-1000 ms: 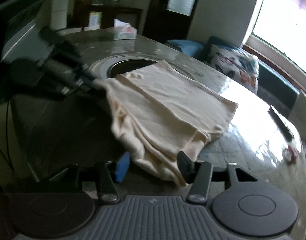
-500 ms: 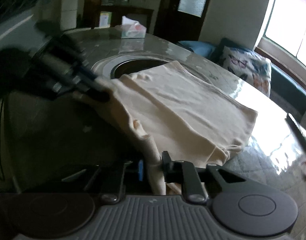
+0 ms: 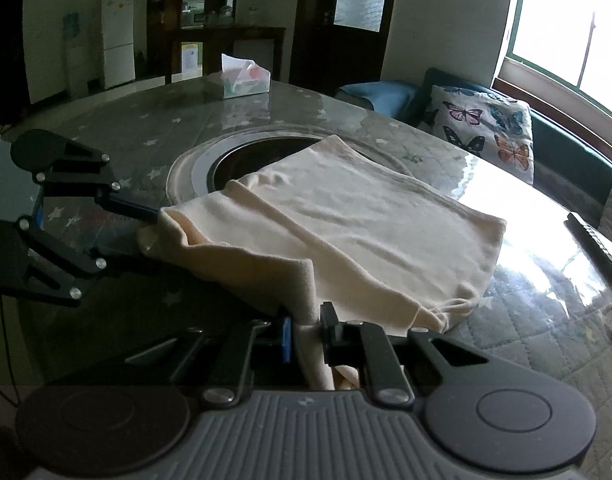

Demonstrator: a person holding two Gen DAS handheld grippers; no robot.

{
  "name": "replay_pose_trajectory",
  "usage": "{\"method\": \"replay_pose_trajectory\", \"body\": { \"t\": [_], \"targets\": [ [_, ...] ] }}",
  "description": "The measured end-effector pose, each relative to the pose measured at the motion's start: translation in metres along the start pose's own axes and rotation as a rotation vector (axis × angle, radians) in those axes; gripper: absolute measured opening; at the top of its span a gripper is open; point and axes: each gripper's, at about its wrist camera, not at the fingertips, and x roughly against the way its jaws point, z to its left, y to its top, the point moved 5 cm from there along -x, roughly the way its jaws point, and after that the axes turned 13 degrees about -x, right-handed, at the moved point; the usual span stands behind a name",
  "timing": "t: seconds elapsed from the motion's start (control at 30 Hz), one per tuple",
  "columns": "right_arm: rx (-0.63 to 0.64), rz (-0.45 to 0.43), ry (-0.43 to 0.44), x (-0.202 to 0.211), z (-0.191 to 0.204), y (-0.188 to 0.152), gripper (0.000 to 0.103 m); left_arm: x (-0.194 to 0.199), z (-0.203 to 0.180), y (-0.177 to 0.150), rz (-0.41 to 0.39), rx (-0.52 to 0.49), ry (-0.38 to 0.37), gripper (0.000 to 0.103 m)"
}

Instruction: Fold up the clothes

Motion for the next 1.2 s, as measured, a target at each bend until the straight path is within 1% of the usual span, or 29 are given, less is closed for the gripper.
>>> {"method": "replay_pose_trajectory", "body": {
  "t": [0.1,0.13,0.17,0.23,0.3,0.33,0.5,0.63,0.77,0.9,1.03,1.2],
  "targets": [
    [-0.008,-0.008,-0.005,0.001,0.0,0.002,0.012,-0.005,0.0,-0.001,0.008,-0.048,0.014,0.041],
    [-0.01,-0.011,-0.006,0.001,0.0,0.002,0.011,-0.007,-0.001,-0.002,0.011,-0.064,0.018,0.038],
    [-0.011,-0.017,-0.011,0.002,0.0,0.002,0.011,-0.008,-0.001,-0.002,0.013,-0.08,0.023,0.034],
    [-0.006,-0.025,-0.017,0.003,0.001,0.001,0.01,-0.01,0.001,-0.003,0.021,-0.096,0.017,0.017],
    [-0.006,-0.033,-0.019,0.004,0.002,0.001,0.01,-0.009,0.003,-0.003,0.02,-0.1,0.0,0.01],
    [-0.006,-0.038,-0.019,0.005,0.002,0.0,0.01,-0.007,0.003,-0.002,0.016,-0.1,-0.004,0.009],
    [0.002,-0.06,-0.016,0.017,0.004,0.001,0.009,0.012,0.007,0.005,-0.009,-0.06,-0.044,0.007],
    [0.019,-0.065,0.002,0.041,0.01,-0.001,0.009,0.042,0.004,0.012,-0.036,-0.046,-0.094,0.007],
    [0.024,-0.051,0.05,0.075,0.023,-0.009,0.009,0.08,0.0,0.018,-0.049,-0.025,-0.155,0.007],
    [0.054,-0.029,0.105,0.11,0.04,-0.017,0.009,0.109,0.0,0.025,-0.064,-0.027,-0.185,0.007],
    [0.067,-0.015,0.119,0.12,0.045,-0.014,0.008,0.106,0.013,0.033,-0.076,-0.003,-0.164,0.007],
    [0.031,-0.026,0.104,0.108,0.026,0.015,0.008,0.08,0.039,0.046,-0.093,0.027,-0.129,0.005]
  ]
}}
